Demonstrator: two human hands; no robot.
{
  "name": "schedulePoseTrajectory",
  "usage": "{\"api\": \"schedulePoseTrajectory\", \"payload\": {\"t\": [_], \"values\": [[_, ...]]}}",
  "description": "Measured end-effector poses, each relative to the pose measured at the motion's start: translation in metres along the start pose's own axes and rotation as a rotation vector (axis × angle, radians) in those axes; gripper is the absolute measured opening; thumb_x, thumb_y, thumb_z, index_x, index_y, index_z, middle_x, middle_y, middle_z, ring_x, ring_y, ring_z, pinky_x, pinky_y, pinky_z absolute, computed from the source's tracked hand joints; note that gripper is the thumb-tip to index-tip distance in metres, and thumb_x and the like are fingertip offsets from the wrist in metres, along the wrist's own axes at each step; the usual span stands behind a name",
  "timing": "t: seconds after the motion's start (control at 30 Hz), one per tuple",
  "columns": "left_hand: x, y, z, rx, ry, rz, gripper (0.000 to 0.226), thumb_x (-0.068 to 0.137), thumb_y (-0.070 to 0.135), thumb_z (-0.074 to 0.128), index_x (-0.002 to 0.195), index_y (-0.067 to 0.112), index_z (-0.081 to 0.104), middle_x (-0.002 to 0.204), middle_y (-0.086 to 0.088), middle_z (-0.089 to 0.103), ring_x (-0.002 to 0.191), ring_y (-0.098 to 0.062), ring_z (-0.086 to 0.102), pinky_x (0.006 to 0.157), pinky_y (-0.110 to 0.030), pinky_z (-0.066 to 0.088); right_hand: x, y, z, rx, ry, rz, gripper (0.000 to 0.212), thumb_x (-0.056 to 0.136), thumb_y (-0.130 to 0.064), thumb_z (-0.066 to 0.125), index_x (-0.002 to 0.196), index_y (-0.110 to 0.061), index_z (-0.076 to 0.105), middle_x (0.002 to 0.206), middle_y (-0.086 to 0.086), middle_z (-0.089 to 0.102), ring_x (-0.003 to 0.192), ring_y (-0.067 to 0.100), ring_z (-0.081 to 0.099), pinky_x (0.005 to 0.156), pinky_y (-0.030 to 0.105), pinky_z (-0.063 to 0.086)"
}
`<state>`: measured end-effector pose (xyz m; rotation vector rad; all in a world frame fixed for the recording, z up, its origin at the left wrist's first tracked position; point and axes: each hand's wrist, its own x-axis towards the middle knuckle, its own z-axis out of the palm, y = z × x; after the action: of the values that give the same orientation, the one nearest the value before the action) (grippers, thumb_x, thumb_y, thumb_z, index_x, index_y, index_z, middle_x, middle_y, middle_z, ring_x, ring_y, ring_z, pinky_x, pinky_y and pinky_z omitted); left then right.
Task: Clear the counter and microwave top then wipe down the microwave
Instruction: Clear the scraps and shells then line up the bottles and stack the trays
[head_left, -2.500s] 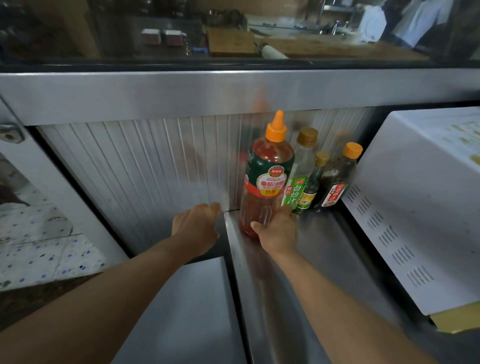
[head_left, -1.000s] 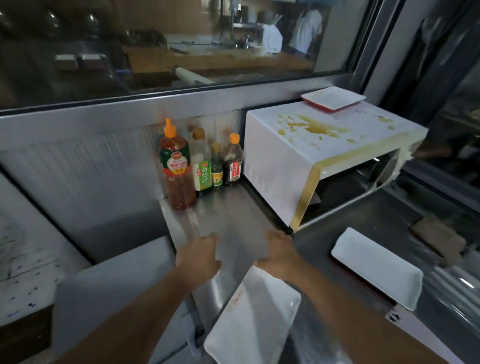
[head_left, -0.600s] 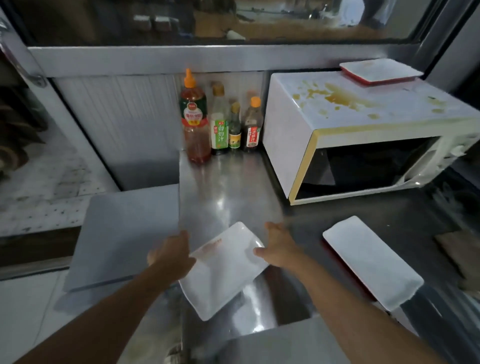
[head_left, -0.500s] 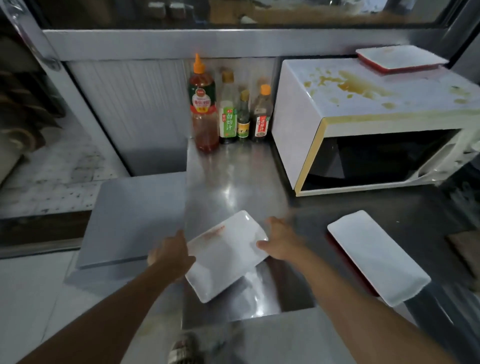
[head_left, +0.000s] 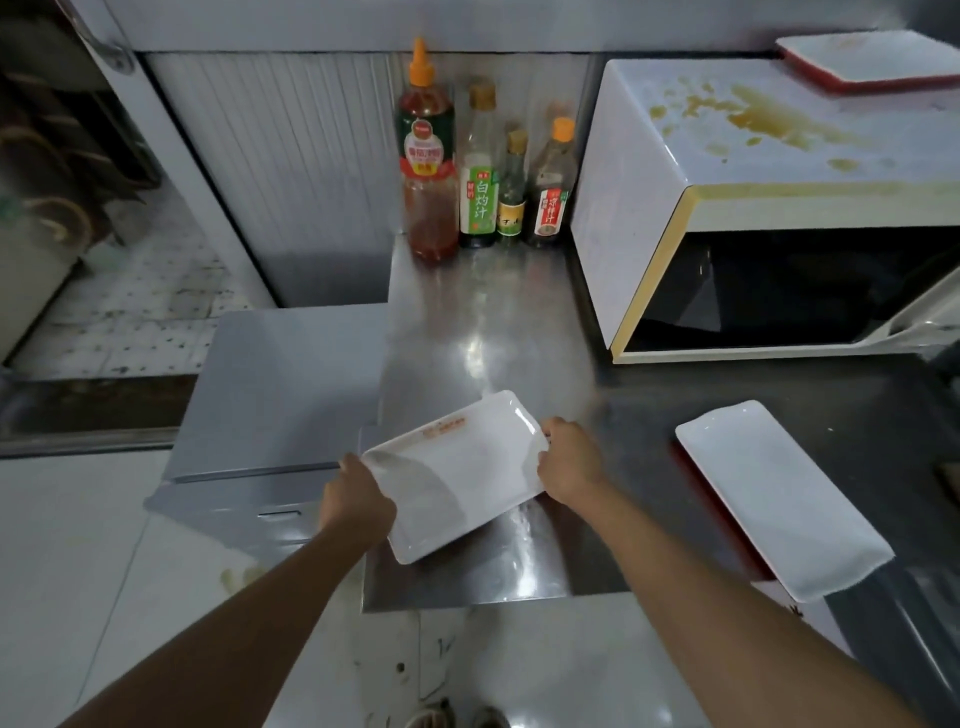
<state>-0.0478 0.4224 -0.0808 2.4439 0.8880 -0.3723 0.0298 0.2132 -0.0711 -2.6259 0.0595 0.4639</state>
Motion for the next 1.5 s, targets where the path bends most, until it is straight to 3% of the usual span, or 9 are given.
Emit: {"api": "schedulePoseTrajectory", "payload": {"t": [0.17,0.33,0.47,0.6,0.9,1.07,1.17,1.4,1.5], "values": [[0.008,0.004,-0.005,-0.031,0.002,0.107,0.038,0.081,0.006,0.059,0.117,0.002,0.045,0.111,-0.019,0.061,0.103,-0.037,0.057,0.079,-0.036,0.046,-0.016,0.01,-0.01,0.056,0.076,0.065,0.027,0.082,0.001,0.052,0.108,-0.006,0.054,0.113,0.012,0.061,0.1,0.03,0.059,0.078,0.031,0.049],[0.01,0.032,-0.004,-0.068,-0.025,0.272,0.032,0.08,0.006,0.06,0.111,0.003,0.052,0.107,-0.017,0.063,0.103,-0.037,0.058,0.08,-0.035,0.045,-0.046,0.03,-0.038,0.034,0.144,0.172,0.028,0.089,-0.005,0.053,0.117,-0.005,0.05,0.119,0.011,0.06,0.109,0.027,0.058,0.072,0.023,0.036],[0.009,0.072,0.001,-0.001,-0.094,0.481,0.031,0.08,0.008,0.062,0.11,0.002,0.059,0.113,-0.016,0.062,0.104,-0.034,0.058,0.079,-0.029,0.04,-0.079,0.055,-0.059,0.053,0.234,0.285,0.025,0.088,-0.011,0.056,0.112,-0.005,0.051,0.116,0.014,0.062,0.107,0.03,0.06,0.082,0.031,0.047],[-0.01,0.115,0.01,-0.104,-0.162,0.587,0.022,0.077,0.003,0.059,0.096,0.014,0.057,0.1,-0.011,0.069,0.094,-0.03,0.064,0.077,-0.028,0.048,-0.11,0.083,-0.077,0.132,0.338,0.43,0.019,0.089,-0.013,0.054,0.107,-0.007,0.051,0.11,0.012,0.062,0.099,0.028,0.061,0.084,0.036,0.05],[-0.056,0.208,0.043,-0.069,-0.257,0.787,0.031,0.079,0.0,0.053,0.106,0.009,0.063,0.106,-0.01,0.068,0.102,-0.027,0.061,0.083,-0.028,0.047,-0.145,0.15,-0.101,0.232,0.465,0.656,0.024,0.092,-0.017,0.049,0.11,-0.003,0.056,0.113,0.016,0.061,0.104,0.03,0.059,0.09,0.035,0.049],[-0.063,0.257,0.076,-0.083,-0.327,0.765,0.041,0.078,-0.005,0.045,0.11,0.012,0.063,0.105,-0.008,0.069,0.099,-0.026,0.062,0.084,-0.034,0.052,-0.135,0.185,-0.11,0.277,0.449,0.748,0.028,0.087,-0.014,0.053,0.111,0.0,0.058,0.11,0.012,0.065,0.104,0.026,0.062,0.075,0.025,0.043],[-0.062,0.279,0.092,-0.039,-0.313,0.755,0.04,0.079,-0.005,0.043,0.109,0.013,0.064,0.105,-0.007,0.069,0.1,-0.026,0.062,0.085,-0.033,0.052,-0.126,0.203,-0.106,0.345,0.421,0.772,0.03,0.084,-0.013,0.056,0.11,0.0,0.058,0.109,0.01,0.064,0.104,0.025,0.062,0.076,0.024,0.044],[-0.052,0.317,0.132,0.129,-0.212,0.81,0.037,0.079,-0.004,0.048,0.106,0.012,0.065,0.107,-0.009,0.069,0.101,-0.027,0.064,0.088,-0.035,0.053,-0.098,0.243,-0.092,0.398,0.388,0.736,0.014,0.076,-0.015,0.06,0.084,-0.005,0.056,0.083,0.008,0.059,0.074,0.022,0.055,0.057,0.023,0.038],[-0.049,0.322,0.141,0.211,-0.169,0.871,0.036,0.081,-0.002,0.047,0.109,0.013,0.065,0.111,-0.009,0.068,0.105,-0.028,0.062,0.091,-0.033,0.049,-0.093,0.25,-0.088,0.404,0.374,0.721,0.02,0.074,-0.017,0.063,0.086,-0.009,0.051,0.082,0.003,0.054,0.074,0.019,0.05,0.046,0.02,0.03]]}}
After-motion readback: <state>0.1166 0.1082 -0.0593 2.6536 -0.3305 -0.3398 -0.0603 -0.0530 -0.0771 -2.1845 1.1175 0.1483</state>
